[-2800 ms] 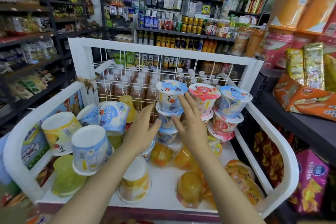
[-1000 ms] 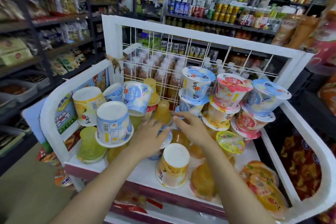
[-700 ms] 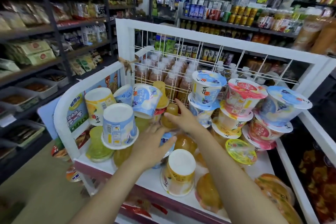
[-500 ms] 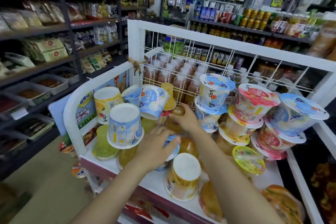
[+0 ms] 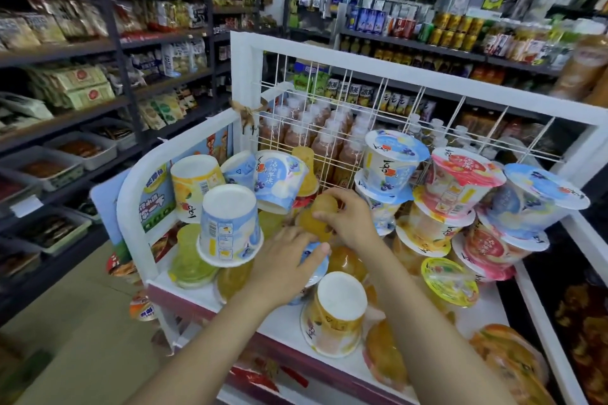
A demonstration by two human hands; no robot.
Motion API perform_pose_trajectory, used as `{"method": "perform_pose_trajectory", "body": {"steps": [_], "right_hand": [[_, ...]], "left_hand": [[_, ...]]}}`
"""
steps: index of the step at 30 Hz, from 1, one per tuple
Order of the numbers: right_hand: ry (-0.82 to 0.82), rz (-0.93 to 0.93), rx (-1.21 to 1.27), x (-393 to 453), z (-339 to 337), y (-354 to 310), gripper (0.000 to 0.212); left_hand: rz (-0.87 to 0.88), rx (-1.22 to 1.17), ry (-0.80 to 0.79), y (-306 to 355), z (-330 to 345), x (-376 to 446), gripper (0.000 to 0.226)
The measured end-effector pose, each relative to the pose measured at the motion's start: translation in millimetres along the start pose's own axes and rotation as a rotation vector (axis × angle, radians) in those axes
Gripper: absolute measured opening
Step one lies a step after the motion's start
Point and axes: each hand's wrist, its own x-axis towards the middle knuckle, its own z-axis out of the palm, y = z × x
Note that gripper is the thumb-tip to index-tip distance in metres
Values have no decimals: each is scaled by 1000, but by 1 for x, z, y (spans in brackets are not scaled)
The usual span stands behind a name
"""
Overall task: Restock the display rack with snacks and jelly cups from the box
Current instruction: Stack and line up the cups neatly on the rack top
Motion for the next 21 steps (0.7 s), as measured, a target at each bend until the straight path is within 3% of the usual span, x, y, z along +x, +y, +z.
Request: {"method": "perform_pose_trajectory", "body": {"steps": [4,8,12,18,21], "right_hand": [[30,-81,30,-16,-7,-9,44],[110,-96,44,-29,-13,-15,44],[101,-100,76,-44,-19,-20,43],[253,-65,139,-78,-36,-28,38],[416,-84,70,-97,-49,-26,35]], "left_hand": [[13,29,12,0,0,-1,79],[21,19,18,0,1,0,63],[52,53,59,-7,6,1,78],[319,-68,267,-1,-3,-14,50],[347,-96,89,10,-6,-26,60]]}}
